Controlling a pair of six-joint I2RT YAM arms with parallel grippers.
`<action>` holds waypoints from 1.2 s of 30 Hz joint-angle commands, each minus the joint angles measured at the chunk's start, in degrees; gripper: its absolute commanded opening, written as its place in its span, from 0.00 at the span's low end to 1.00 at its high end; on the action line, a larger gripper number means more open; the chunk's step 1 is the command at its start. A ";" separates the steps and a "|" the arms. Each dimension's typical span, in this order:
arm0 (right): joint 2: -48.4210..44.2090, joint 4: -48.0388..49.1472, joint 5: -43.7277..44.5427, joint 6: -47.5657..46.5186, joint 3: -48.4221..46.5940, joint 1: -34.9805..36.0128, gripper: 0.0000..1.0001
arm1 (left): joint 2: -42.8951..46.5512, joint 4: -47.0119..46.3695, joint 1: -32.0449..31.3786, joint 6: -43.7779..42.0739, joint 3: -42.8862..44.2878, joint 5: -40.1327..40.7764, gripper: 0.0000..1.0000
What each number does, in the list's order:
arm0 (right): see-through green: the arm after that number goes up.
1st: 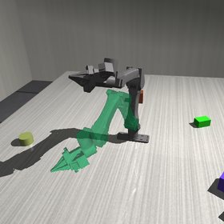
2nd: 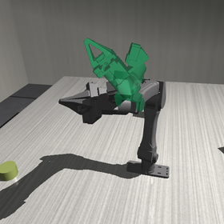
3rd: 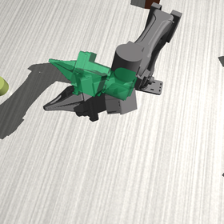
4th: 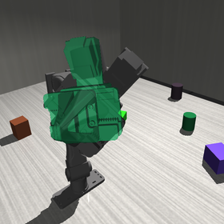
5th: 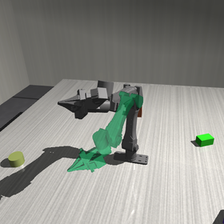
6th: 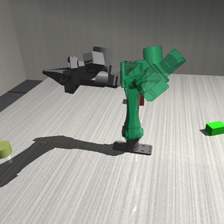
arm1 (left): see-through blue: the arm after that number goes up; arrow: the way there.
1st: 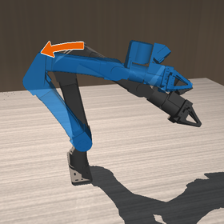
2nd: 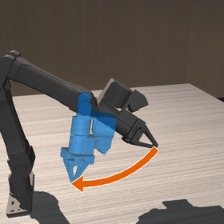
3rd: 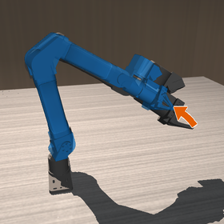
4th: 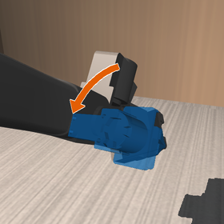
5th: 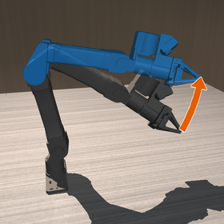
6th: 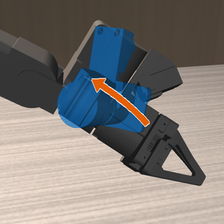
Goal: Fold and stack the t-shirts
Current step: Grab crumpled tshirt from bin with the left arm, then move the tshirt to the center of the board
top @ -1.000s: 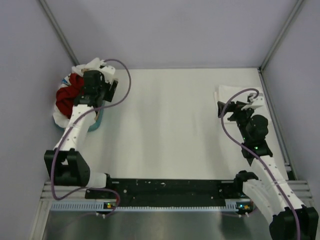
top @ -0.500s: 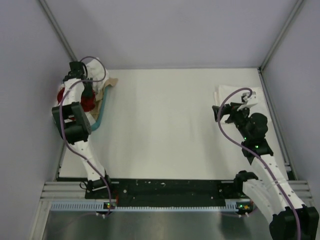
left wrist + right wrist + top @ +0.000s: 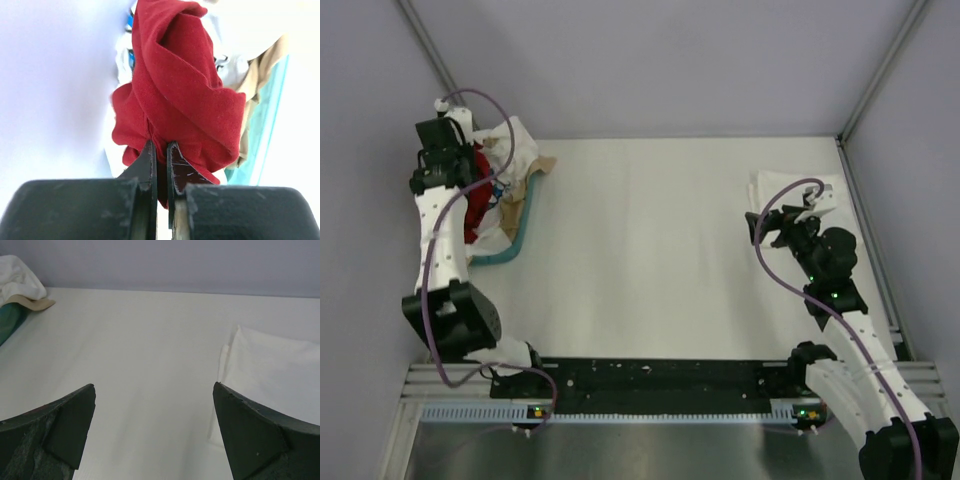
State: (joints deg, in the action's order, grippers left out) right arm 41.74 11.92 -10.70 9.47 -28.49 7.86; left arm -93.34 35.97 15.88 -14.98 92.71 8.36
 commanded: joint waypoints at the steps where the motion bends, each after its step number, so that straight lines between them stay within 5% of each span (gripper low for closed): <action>1: -0.60 1.61 -1.78 0.02 -1.30 0.05 0.99 | 19.04 -6.17 0.29 -3.73 -6.65 -6.06 0.00; 3: -0.25 2.31 -2.74 0.63 -1.48 0.14 0.99 | 24.76 -6.08 0.29 -4.09 -8.24 -8.09 0.00; 6: 0.71 3.37 -4.76 1.86 -1.92 0.05 0.99 | 31.97 -4.42 0.03 -5.23 -7.20 -19.39 0.00; 8: 1.33 3.81 -6.08 3.00 -2.36 0.14 0.99 | 31.56 4.59 -0.76 -6.46 -1.33 -31.33 0.00; 11: 2.12 4.60 -7.05 5.46 -2.62 0.05 0.99 | 32.25 11.22 -8.28 -8.04 -3.13 -44.64 0.00; 16: 3.26 2.85 -7.23 7.84 -4.38 0.05 0.99 | 29.19 15.20 -31.22 -10.15 -9.63 -36.32 0.00; 20: 5.19 -2.07 -7.05 7.23 -6.66 0.14 0.99 | 23.23 10.44 -39.50 -9.71 -15.62 -33.24 0.08; 21: 5.55 -2.95 -7.49 7.14 -7.01 0.14 0.99 | 21.20 10.61 -41.26 -10.24 -15.80 -32.97 0.13; 24: 6.69 -2.61 -11.69 8.01 -7.46 0.05 0.99 | 15.13 12.37 -45.49 -13.39 -15.10 -34.54 0.51; 26: 8.09 -0.94 -16.87 9.33 -7.46 0.05 0.99 | 12.67 12.73 -45.59 -14.37 -13.61 -35.96 0.62; 32: 14.59 1.35 -27.27 15.14 -7.11 1.80 0.96 | 9.58 8.34 -40.59 -11.21 -14.12 -29.55 0.69; 36: 17.14 -5.40 -19.04 2.96 -8.77 16.79 0.95 | 8.88 6.05 -33.57 -9.98 -17.73 -28.40 0.69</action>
State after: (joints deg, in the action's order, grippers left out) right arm 57.17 10.07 -31.70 20.95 -33.23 12.38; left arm -84.05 46.44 -23.81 -26.48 77.23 -22.00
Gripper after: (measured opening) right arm 0.951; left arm 0.689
